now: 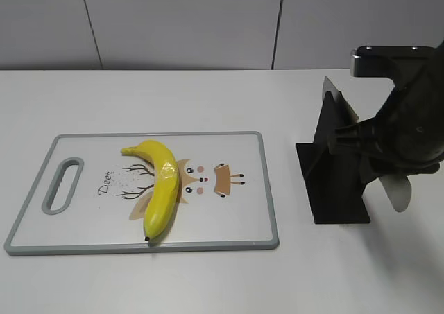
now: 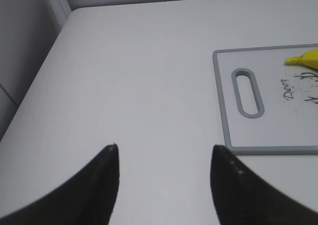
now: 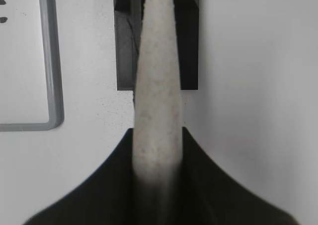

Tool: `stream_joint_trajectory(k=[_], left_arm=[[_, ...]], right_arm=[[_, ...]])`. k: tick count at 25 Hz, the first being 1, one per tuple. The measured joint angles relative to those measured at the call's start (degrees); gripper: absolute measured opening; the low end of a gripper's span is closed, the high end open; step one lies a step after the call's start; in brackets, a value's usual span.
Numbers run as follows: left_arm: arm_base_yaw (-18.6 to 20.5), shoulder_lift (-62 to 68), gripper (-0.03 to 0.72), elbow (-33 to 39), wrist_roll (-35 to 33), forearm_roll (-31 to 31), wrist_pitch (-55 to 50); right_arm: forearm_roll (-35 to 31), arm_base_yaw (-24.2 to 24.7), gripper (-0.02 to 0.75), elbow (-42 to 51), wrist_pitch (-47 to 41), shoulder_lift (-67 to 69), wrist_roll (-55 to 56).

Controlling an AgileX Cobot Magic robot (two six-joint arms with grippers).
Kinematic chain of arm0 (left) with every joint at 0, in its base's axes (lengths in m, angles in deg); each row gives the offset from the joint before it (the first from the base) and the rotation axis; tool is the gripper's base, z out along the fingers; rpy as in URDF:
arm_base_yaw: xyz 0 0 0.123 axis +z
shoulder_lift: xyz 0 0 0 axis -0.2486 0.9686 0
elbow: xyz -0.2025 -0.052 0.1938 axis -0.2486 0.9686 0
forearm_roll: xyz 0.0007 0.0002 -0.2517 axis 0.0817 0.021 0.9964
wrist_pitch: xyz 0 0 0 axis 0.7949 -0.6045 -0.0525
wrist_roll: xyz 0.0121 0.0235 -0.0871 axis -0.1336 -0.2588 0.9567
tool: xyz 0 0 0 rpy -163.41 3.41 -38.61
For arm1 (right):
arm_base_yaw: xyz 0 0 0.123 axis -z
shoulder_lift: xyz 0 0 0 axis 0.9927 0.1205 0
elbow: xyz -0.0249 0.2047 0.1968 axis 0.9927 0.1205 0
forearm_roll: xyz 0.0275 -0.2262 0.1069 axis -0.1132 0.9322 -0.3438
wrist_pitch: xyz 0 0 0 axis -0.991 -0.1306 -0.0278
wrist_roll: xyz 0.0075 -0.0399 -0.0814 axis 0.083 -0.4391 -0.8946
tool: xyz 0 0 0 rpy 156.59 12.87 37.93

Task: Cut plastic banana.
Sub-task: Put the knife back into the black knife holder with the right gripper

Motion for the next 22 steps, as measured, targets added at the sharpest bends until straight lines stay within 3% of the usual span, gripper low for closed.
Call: stream_joint_trajectory(k=[2, 6, 9, 15, 22], left_arm=[[0.0, 0.0, 0.537, 0.0, 0.0, 0.0, 0.0], [0.0, 0.0, 0.537, 0.0, 0.0, 0.0, 0.0], [0.0, 0.0, 0.537, 0.0, 0.0, 0.0, 0.0], [0.0, 0.0, 0.537, 0.0, 0.0, 0.0, 0.0], [0.0, 0.0, 0.537, 0.0, 0.0, 0.0, 0.0]], right_arm=[[-0.4, 0.0, 0.223, 0.0, 0.0, 0.0, -0.6], [-1.0, 0.0, 0.508, 0.0, -0.1, -0.5, -5.3], [-2.0, 0.0, 0.638, 0.0, -0.1, -3.5, -10.1], [-9.6, 0.0, 0.636, 1.0, 0.1, -16.2, -25.7], [-13.4, 0.0, 0.617, 12.6, 0.1, -36.4, -34.5]])
